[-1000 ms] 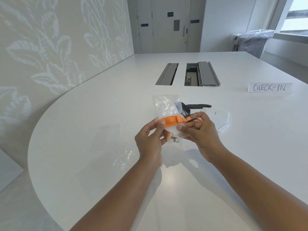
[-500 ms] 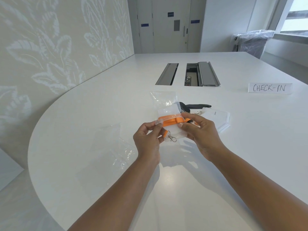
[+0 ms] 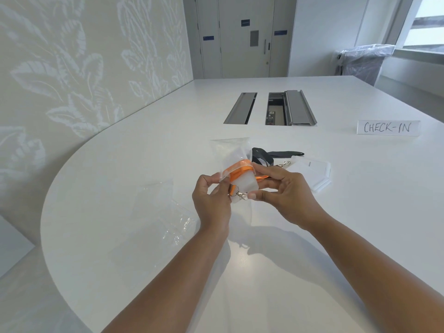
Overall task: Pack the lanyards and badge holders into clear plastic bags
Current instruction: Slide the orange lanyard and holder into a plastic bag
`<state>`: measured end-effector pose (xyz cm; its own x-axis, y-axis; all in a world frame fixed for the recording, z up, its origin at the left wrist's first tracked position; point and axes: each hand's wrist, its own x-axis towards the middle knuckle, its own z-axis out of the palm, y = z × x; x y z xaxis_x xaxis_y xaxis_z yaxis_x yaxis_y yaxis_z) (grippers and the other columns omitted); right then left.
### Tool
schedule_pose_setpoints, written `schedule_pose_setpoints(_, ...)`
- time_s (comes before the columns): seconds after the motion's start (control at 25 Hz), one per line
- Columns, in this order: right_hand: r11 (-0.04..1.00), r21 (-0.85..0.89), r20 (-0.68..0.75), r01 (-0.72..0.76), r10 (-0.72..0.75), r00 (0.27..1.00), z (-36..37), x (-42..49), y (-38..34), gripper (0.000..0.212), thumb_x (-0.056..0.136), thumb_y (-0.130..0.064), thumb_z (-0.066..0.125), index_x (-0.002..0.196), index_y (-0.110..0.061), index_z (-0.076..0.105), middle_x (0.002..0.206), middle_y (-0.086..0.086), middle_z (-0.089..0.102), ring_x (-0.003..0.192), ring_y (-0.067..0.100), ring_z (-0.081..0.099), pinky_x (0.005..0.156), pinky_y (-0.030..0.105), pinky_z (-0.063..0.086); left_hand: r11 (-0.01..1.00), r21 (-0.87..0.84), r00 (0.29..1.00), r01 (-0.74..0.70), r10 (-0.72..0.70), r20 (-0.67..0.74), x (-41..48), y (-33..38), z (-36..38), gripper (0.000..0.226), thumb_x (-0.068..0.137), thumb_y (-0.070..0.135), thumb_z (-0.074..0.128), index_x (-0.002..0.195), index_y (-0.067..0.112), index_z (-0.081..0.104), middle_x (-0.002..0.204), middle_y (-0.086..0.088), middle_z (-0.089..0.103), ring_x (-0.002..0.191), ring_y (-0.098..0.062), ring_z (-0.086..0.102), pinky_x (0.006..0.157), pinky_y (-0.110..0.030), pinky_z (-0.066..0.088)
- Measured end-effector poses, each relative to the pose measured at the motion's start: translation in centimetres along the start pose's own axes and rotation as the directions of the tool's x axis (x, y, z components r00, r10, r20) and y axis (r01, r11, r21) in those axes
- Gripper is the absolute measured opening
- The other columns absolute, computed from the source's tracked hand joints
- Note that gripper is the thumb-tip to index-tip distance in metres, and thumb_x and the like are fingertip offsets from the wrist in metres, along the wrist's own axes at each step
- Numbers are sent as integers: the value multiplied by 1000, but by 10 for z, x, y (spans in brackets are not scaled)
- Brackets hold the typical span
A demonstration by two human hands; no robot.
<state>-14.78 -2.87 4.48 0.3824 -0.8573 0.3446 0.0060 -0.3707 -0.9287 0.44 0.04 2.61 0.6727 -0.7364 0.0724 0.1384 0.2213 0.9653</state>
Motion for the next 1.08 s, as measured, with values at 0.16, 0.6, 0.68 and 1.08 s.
schedule_pose_setpoints(0.16, 996, -83, -1, 29, -29, 1000, 1, -2, -2, 60, 67, -18, 87, 119, -38, 66, 107, -2, 70, 94, 18, 73, 91, 42, 58, 995, 63, 996, -83, 83, -9, 1, 5, -1, 24, 86, 12, 71, 70, 17, 53, 68, 2, 65, 60, -16, 61, 62, -41, 54)
schedule_pose_setpoints(0.6, 999, 32, -134, 10, -6, 991, 1, -1, 5, 29, 66, -6, 87, 92, -13, 78, 93, 12, 76, 87, 30, 74, 84, 37, 61, 904, -313, 950, 290, -234, 205, -10, 19, 0, 27, 91, 14, 67, 114, 6, 54, 82, -14, 67, 73, -26, 65, 63, -33, 60)
schedule_pose_setpoints(0.68, 989, 147, -212, -15, 46, 976, -1, 1, 7, 22, 68, 0, 84, 89, -4, 77, 85, 15, 77, 79, 31, 76, 84, 42, 61, 881, -323, 919, 345, -246, 309, -16, 18, 1, 19, 94, 10, 61, 112, 2, 63, 88, -16, 70, 82, -28, 69, 70, -36, 61)
schedule_pose_setpoints(1.08, 999, 44, -223, 22, -12, 975, 7, -3, 7, 13, 76, -5, 81, 84, -15, 78, 70, 1, 75, 68, 19, 74, 67, 26, 59, 961, -185, 969, 206, -174, 173, -18, 17, 4, 18, 82, -14, 66, 95, -2, 66, 82, -10, 73, 74, -20, 72, 68, -32, 61)
